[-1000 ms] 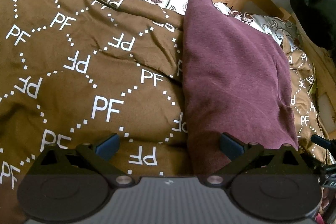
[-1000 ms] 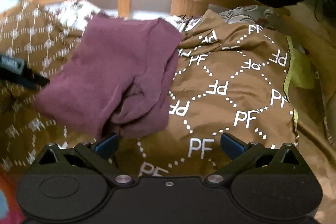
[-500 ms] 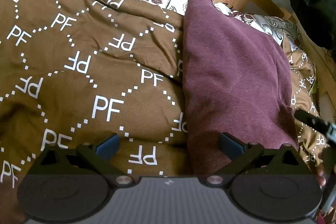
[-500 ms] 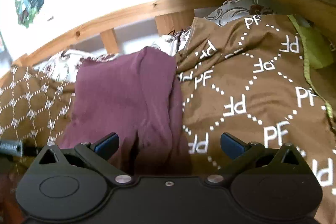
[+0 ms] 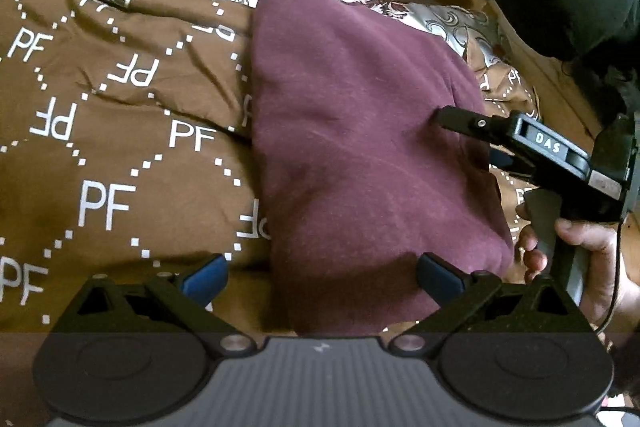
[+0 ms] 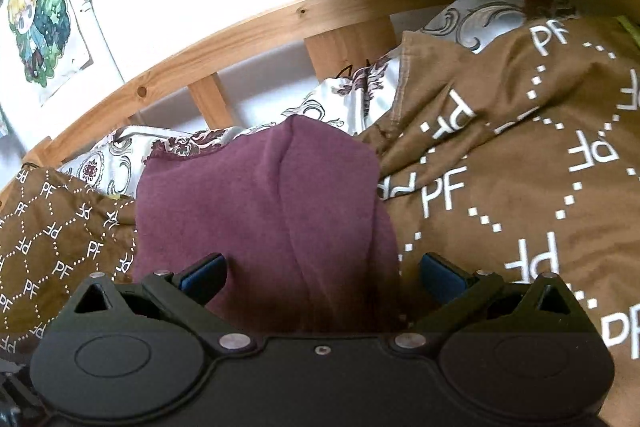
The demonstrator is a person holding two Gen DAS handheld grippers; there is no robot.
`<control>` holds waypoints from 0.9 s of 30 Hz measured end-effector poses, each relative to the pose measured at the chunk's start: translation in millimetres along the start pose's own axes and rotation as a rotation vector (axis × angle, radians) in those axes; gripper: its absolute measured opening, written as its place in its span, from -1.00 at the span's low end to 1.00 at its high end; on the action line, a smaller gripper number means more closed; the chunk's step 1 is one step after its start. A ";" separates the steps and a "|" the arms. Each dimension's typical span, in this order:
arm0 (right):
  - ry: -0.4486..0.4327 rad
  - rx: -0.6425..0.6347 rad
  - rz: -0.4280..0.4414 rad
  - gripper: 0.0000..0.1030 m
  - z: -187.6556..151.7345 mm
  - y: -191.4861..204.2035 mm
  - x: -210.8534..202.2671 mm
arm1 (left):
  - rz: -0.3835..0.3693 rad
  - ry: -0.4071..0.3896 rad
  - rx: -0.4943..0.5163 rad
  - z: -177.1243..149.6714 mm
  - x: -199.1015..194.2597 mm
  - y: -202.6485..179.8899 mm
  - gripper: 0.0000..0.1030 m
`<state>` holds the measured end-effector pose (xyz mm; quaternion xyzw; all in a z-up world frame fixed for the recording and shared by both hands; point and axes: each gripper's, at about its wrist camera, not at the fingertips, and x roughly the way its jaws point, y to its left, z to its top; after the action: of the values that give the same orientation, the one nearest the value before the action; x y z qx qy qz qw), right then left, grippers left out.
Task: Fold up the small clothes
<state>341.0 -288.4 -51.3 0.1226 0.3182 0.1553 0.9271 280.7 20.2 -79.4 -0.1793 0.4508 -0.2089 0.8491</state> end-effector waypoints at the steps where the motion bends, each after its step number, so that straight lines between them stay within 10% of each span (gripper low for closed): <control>1: 0.005 0.005 -0.005 0.99 -0.2 -0.2 2.8 | -0.004 0.006 -0.011 1.2 2.4 0.9 0.99; 10: 0.026 0.059 -0.029 0.98 -4.7 -7.3 19.5 | -0.047 0.050 -0.087 8.0 17.7 11.7 0.99; 17: 0.026 0.082 0.019 0.49 -5.9 1.1 22.0 | -0.071 0.068 -0.083 9.3 18.7 10.9 0.98; 27: 0.004 0.002 0.003 -0.42 -3.4 27.8 1.5 | -0.090 0.078 -0.098 13.4 6.3 13.3 0.06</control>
<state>334.1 -261.9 -45.6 0.1237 0.3200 0.1568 0.9261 297.7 29.8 -83.2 -0.2327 0.4847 -0.2314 0.8108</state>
